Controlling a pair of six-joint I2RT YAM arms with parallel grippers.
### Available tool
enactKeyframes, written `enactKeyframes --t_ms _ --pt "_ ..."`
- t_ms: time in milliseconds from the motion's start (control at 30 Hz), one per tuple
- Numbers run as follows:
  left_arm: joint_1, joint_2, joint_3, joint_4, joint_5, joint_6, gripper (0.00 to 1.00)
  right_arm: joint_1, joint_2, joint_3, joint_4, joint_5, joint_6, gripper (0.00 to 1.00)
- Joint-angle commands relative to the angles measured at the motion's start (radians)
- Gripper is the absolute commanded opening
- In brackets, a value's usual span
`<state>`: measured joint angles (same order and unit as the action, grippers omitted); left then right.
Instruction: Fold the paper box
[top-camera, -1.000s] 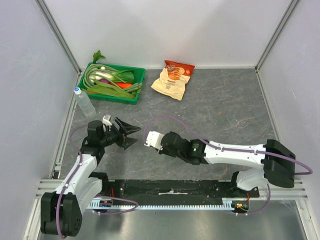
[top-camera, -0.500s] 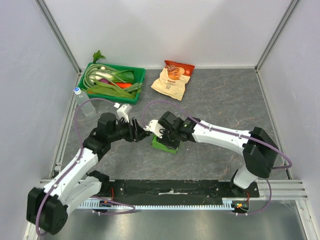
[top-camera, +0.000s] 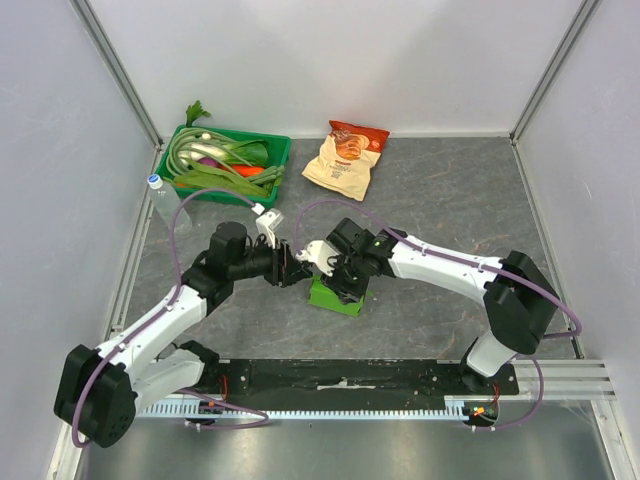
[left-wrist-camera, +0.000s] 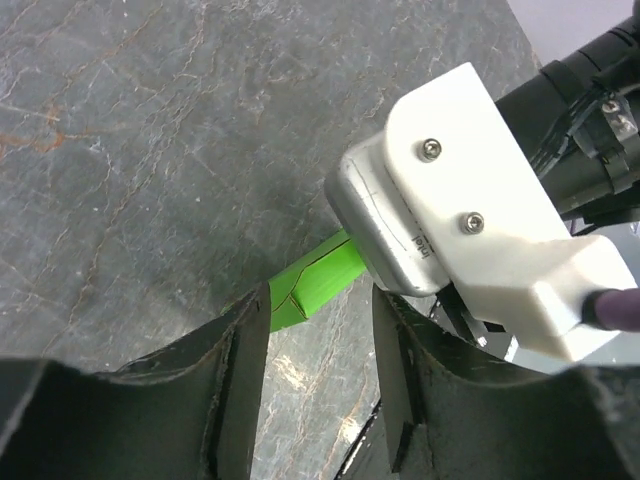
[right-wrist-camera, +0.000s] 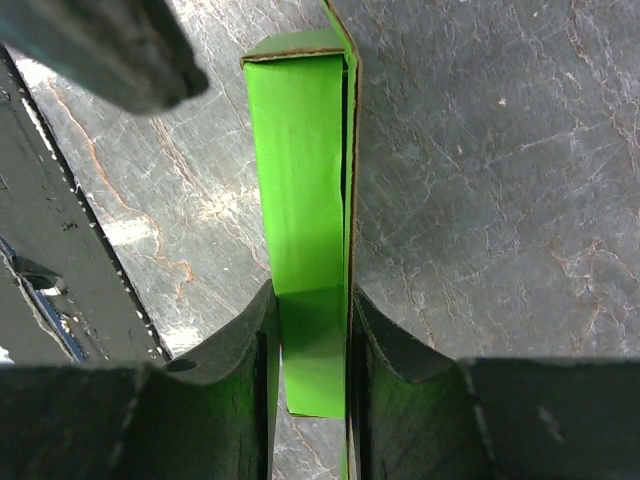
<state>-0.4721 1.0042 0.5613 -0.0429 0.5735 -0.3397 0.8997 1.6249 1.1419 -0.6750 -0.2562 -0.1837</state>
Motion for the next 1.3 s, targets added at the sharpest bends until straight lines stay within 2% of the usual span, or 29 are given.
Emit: enactKeyframes --t_ms 0,267,433,500,800,1033,1267 --pt "-0.003 0.016 0.026 0.057 0.059 0.103 0.5 -0.018 -0.028 0.012 -0.011 -0.057 -0.019 0.32" --pt "-0.017 0.117 0.101 -0.034 0.097 0.2 0.46 -0.03 -0.031 0.013 -0.012 -0.078 -0.016 0.31" --pt "-0.023 0.128 0.094 -0.003 0.069 0.196 0.45 -0.033 -0.033 0.015 -0.011 -0.092 -0.016 0.3" --pt "-0.03 0.14 0.101 0.0 0.071 0.192 0.41 -0.031 -0.033 0.016 -0.012 -0.094 -0.017 0.3" --pt "-0.068 0.169 0.118 -0.048 0.025 0.214 0.36 -0.033 -0.033 0.027 -0.011 -0.087 -0.016 0.29" --pt "-0.091 0.172 0.132 -0.06 -0.021 0.219 0.25 -0.031 -0.03 0.03 -0.006 -0.094 -0.013 0.27" --pt "-0.112 0.172 0.13 -0.063 -0.06 0.209 0.2 -0.031 -0.028 0.027 0.009 -0.089 -0.005 0.27"
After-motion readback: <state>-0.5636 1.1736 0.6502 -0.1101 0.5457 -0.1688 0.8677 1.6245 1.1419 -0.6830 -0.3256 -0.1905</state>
